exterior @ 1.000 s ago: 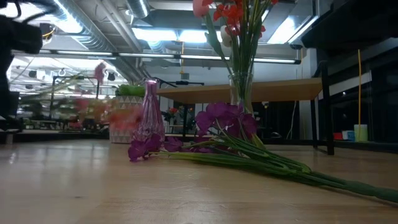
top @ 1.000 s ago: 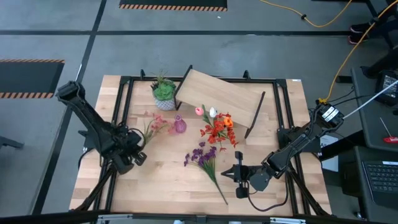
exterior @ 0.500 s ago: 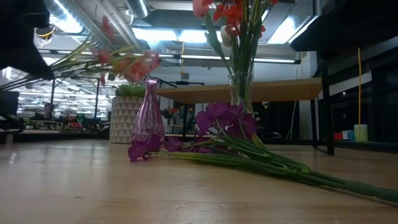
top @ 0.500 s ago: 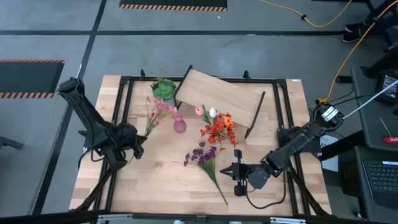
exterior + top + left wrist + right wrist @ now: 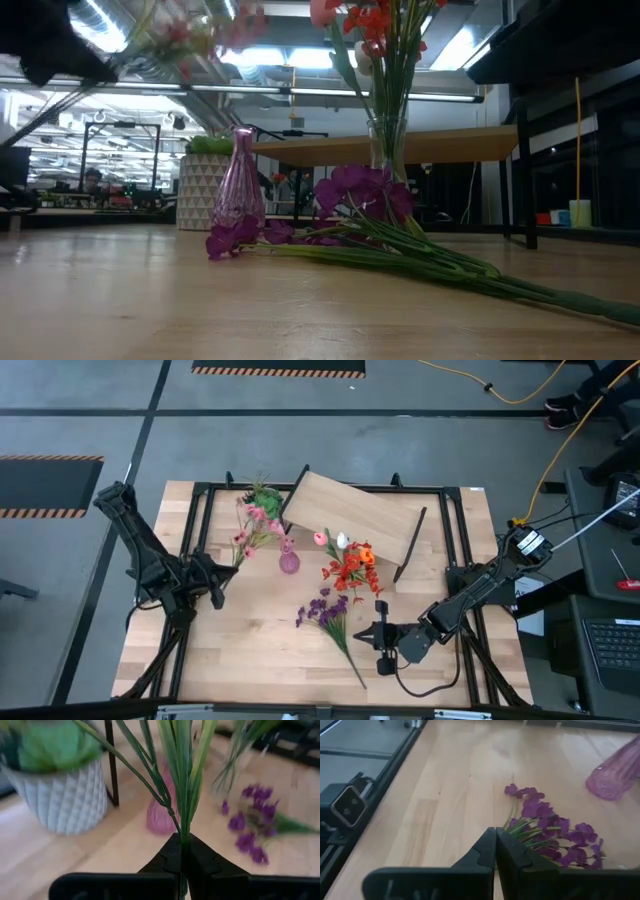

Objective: Pick and place flowers into a vace then onto a shelf
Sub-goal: Put the pink flowers into the pink vase

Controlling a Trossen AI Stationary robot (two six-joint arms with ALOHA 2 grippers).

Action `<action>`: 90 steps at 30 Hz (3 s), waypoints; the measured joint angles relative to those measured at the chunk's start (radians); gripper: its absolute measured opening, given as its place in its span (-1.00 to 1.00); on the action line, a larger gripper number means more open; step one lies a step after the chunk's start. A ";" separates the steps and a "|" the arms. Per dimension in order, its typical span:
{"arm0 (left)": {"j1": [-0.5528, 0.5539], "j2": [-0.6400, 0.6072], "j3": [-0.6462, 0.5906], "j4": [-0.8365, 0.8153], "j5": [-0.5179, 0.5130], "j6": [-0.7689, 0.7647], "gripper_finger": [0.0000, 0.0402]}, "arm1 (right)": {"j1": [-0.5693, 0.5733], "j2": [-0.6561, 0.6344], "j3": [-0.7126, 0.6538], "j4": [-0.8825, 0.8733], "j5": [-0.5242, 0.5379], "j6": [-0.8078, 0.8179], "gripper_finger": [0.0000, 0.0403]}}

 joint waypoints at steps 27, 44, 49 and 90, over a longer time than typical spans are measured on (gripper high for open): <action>0.149 0.013 0.072 0.769 0.020 1.098 -0.98 | -0.025 0.000 0.000 0.061 -0.095 -0.029 -0.93; 0.563 0.048 0.068 1.152 0.586 1.599 -0.98 | -0.025 0.000 0.000 0.098 -0.094 -0.066 -0.93; 0.674 0.048 0.005 1.348 0.720 1.685 -0.98 | -0.024 0.000 0.000 0.097 -0.094 -0.085 -0.93; 1.023 0.145 -0.083 1.637 1.070 1.631 -0.98 | -0.024 0.000 0.000 0.082 -0.091 -0.089 -0.93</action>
